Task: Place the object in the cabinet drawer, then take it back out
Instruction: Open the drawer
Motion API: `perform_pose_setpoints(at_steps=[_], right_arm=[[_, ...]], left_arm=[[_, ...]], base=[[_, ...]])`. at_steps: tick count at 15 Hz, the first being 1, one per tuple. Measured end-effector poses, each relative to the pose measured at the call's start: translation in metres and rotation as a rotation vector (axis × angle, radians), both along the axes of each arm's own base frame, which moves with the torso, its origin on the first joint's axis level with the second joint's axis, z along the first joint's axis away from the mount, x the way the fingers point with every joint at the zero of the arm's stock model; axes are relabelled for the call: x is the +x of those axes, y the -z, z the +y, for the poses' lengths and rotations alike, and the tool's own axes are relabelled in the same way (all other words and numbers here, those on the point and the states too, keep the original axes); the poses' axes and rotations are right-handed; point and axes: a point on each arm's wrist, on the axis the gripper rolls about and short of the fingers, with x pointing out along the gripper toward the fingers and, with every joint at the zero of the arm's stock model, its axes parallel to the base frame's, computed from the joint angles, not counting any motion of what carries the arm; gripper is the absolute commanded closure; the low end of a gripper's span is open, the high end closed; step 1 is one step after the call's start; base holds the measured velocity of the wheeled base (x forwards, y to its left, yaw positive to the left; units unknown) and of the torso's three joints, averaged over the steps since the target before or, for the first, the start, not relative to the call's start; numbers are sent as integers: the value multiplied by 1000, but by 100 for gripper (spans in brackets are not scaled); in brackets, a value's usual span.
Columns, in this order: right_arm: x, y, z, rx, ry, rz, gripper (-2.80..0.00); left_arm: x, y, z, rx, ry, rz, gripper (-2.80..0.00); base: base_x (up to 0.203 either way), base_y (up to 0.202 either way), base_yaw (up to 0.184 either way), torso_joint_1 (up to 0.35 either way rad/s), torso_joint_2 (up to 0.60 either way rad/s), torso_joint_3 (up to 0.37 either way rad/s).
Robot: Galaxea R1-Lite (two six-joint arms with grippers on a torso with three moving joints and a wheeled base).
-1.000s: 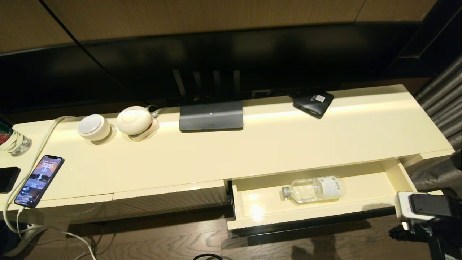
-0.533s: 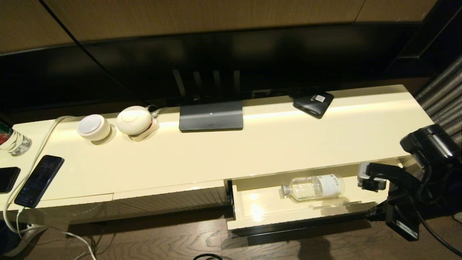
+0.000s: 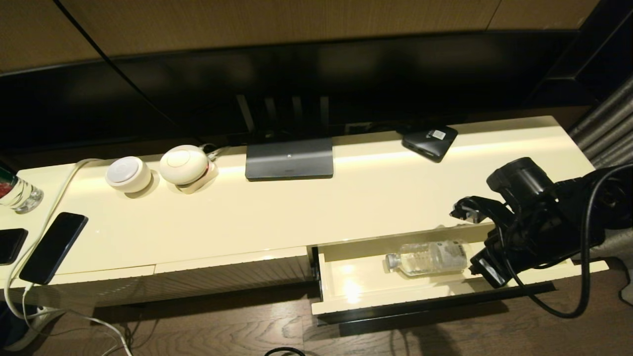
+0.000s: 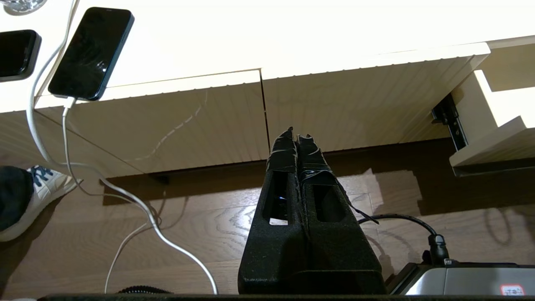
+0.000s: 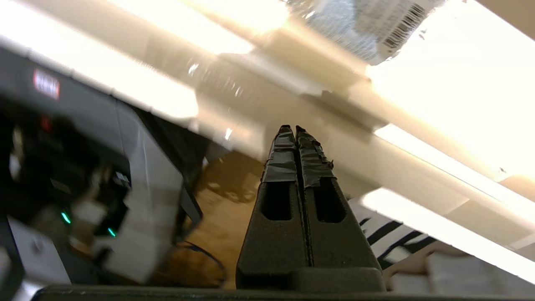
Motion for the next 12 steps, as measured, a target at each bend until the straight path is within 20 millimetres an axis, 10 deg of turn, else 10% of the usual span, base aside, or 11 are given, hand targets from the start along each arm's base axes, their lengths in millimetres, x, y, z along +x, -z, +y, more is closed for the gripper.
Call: perform_pose_setpoints(at_steps=[12], right_arm=[[25,33,11,51,166,111,0]], left_arm=[[0,0,0,0,1,0,0]], base=[[0,0,0,0,0,0]])
